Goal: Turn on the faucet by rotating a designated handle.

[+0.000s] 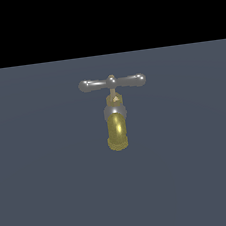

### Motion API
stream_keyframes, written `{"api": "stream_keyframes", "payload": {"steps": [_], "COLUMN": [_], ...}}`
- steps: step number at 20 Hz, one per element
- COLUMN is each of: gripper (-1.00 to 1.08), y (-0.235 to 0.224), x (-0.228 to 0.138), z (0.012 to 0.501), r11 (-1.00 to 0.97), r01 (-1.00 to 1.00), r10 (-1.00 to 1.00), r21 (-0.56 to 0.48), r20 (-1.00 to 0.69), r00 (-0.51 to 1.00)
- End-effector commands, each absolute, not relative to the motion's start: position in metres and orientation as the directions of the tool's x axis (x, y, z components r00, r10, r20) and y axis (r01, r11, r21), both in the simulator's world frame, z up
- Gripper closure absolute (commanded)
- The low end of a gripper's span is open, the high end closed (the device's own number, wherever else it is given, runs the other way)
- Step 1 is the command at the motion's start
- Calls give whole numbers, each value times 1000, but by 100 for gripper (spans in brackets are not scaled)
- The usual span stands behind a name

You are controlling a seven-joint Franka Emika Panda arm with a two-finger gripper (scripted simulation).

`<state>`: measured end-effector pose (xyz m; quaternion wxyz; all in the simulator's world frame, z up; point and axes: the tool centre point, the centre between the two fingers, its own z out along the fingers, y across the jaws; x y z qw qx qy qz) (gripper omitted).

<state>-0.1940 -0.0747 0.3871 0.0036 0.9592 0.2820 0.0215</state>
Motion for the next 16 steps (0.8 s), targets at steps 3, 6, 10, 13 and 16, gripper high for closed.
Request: {"api": "stream_keyframes", "payload": {"steps": [3, 6, 10, 13, 16], "gripper": [108, 108, 108, 108, 108], "y": [-85, -91, -98, -102, -106], "x": [-179, -168, -153, -141, -130], "z": [366, 352, 333, 320, 306], "r11": [-780, -736, -673, -622, -571], "r01": [625, 677, 740, 782, 821], "r10": [626, 677, 740, 783, 821], "r21": [20, 21, 20, 20, 19], "r20": [33, 29, 24, 20, 16], "r00": [779, 735, 672, 622, 570]}}
